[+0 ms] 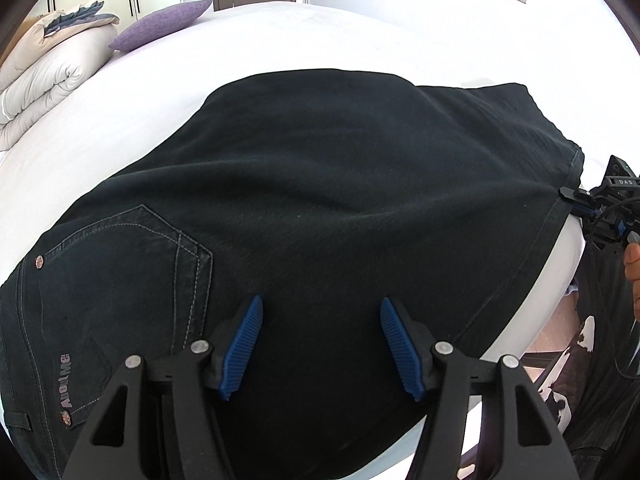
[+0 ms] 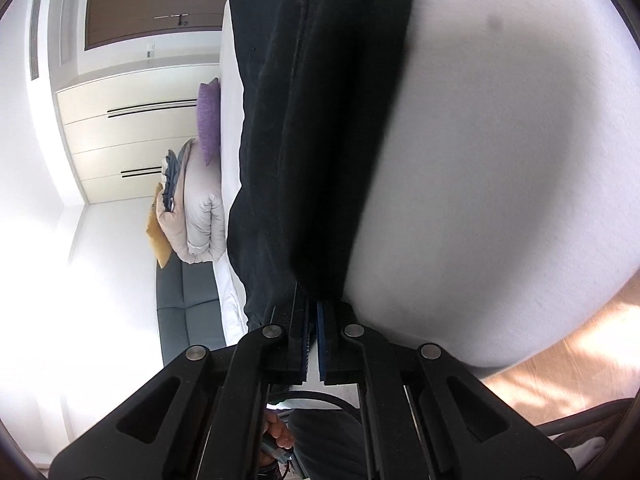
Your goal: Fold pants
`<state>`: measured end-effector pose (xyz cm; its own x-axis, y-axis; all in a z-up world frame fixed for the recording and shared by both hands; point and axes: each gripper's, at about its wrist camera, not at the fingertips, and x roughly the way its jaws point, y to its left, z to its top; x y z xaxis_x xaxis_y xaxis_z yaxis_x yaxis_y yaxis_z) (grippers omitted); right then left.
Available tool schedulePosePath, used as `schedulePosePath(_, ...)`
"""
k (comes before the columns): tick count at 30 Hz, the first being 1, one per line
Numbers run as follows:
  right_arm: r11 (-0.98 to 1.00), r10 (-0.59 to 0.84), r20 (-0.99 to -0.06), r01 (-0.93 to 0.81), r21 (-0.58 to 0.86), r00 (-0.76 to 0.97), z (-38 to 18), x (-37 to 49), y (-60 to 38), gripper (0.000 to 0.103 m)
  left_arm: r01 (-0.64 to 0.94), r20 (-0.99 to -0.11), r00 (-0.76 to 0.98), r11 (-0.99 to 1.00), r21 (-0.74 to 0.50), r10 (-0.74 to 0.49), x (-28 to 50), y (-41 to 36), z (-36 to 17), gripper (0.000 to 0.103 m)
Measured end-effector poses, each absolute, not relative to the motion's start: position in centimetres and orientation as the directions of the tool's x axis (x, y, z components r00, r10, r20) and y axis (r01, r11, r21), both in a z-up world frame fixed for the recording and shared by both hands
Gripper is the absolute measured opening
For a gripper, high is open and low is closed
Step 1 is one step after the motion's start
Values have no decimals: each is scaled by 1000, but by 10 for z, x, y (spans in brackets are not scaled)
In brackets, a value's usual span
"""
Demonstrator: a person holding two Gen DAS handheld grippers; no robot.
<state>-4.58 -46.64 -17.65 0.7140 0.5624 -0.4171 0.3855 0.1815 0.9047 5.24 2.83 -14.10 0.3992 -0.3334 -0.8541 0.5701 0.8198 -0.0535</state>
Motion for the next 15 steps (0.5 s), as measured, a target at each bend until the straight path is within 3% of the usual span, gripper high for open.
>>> schedulePosePath(6,168,584,-404,383,908,704,-180,-59,-477,2,566,-852,402,822,-58,-336,52,31,-141,65)
schedulePosePath(9,216,546,-472,428,877,692,-169,-79,-491,4,567,-849,400,821,-66,-345,53,33,-140,65)
schedulePosePath(12,299,431,-532,441,846,729,-134,-104,-513,5,571,-847,399,818,-70,-351,53,34,-139,65)
schedulePosePath(15,435,359,-518,352,829,776,-85,-96,-524,5,572,-846,397,817,-74,-355,53,35,-139,65)
